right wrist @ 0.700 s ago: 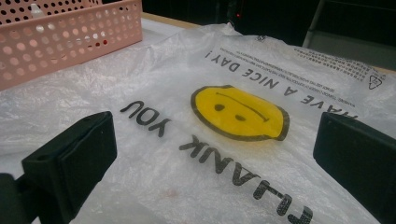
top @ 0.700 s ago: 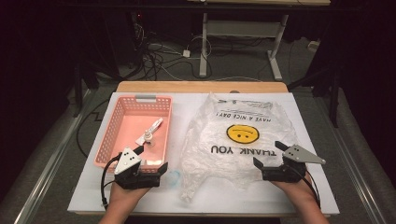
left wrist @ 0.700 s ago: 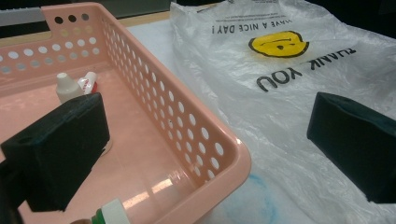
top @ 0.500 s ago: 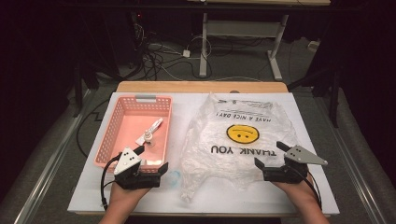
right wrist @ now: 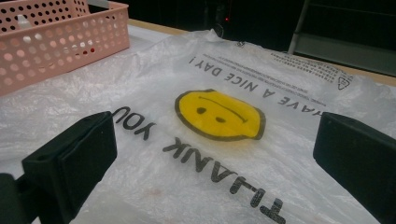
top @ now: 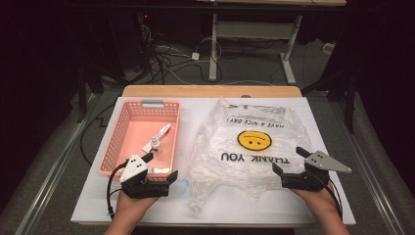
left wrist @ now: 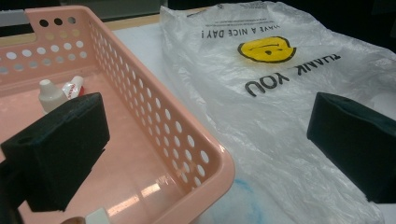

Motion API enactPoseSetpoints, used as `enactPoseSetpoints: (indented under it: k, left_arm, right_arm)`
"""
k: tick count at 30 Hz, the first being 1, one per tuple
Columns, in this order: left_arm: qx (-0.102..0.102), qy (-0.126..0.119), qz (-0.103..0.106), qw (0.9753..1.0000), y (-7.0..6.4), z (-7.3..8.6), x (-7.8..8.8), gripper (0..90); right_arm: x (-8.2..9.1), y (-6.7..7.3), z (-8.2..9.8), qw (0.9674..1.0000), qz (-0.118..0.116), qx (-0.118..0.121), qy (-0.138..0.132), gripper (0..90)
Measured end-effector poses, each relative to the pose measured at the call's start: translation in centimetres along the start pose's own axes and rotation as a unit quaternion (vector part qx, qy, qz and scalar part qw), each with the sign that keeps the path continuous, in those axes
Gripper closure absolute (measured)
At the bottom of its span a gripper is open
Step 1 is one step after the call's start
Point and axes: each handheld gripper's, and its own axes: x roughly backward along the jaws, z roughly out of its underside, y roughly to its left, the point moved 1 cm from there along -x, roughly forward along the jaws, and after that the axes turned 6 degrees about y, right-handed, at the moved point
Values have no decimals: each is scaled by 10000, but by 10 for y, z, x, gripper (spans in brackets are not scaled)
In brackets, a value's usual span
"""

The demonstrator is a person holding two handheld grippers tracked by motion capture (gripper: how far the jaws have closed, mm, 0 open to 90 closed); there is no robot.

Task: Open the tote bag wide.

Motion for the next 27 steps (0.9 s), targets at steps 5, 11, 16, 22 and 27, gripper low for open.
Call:
enactPoseSetpoints:
  k: [5,11,16,22,27]
  left_arm:
    - [7,-11,4,10000,0,0,1,0]
    - [9,-43,13,10000,0,-1,2,0]
    - [-2,-39,27,10000,0,-1,2,0]
    - [-15,-20,133,9999,-4,-2,0,0]
    - [-30,73,166,9998,-6,-4,-2,0]
  right_arm:
    - [2,-5,-1,10000,48,-44,-2,1]
    - [7,-15,-1,9997,194,-103,47,31]
    - [13,-37,4,9980,509,-330,158,97]
    - [9,-72,8,9937,846,-654,332,161]
    - [-12,-106,3,9901,949,-829,626,235]
